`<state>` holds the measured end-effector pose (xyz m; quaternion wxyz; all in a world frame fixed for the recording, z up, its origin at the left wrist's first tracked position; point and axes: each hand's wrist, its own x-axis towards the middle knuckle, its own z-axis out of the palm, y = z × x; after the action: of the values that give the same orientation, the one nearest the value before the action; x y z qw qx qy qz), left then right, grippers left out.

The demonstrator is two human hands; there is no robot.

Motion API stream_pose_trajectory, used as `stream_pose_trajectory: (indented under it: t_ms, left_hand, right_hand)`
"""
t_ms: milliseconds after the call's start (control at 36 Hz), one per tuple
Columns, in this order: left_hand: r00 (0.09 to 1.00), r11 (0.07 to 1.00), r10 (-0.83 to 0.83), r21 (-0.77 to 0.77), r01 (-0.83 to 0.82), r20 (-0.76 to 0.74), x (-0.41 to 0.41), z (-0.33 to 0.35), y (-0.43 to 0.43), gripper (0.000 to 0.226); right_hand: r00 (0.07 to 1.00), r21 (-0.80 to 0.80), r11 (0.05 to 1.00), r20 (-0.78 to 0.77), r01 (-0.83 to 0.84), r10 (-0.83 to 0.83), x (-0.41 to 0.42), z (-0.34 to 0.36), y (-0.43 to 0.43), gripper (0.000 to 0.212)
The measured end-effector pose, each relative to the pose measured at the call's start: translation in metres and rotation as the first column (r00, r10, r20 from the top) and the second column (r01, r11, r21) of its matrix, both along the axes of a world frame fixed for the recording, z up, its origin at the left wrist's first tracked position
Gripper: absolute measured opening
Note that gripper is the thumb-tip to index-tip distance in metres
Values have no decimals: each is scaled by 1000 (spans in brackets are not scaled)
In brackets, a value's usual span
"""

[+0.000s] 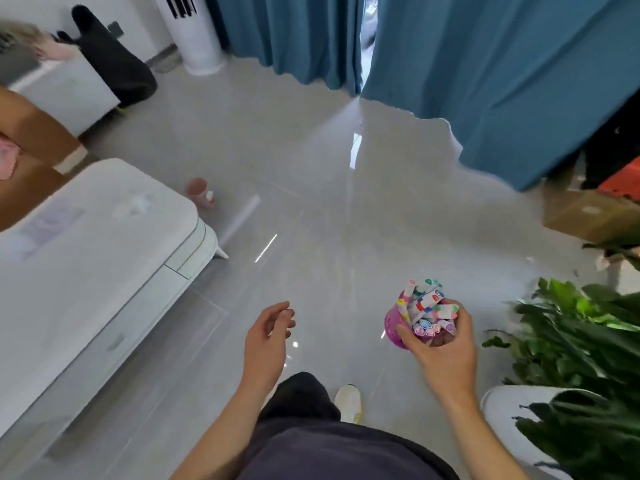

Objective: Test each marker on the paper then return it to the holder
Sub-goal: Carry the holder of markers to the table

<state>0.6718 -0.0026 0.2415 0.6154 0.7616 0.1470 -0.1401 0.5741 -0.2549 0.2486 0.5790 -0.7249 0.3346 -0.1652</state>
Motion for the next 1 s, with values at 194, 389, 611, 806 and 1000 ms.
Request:
stream_pose_trajectory:
  t_ms: [194, 389, 611, 806, 1000]
  left_hand:
    - [1000, 1000, 20, 3, -20, -20, 67, -6, -40, 18]
    - [999, 1000, -2, -16, 2, -37, 157, -26, -78, 20]
    - [999, 1000, -1, -21, 0, -48, 265, -34, -112, 19]
    - [997, 998, 64, -24, -65, -38, 337, -26, -124, 19]
    - [983, 985, 174, -9, -175, -52, 409, -29, -129, 19]
  right_hand:
    - [999, -6, 999, -24, -32, 32, 68, -3, -40, 73]
    - [996, -13, 998, -61, -61, 60, 156, -16, -75, 72]
    - [989, -62, 993, -115, -102, 94, 268, -11, -107, 71]
    - [981, -62, 983, -104, -172, 165, 358, -3, -121, 73]
    - [955, -67, 959, -127, -276, 266, 464, -4, -137, 70]
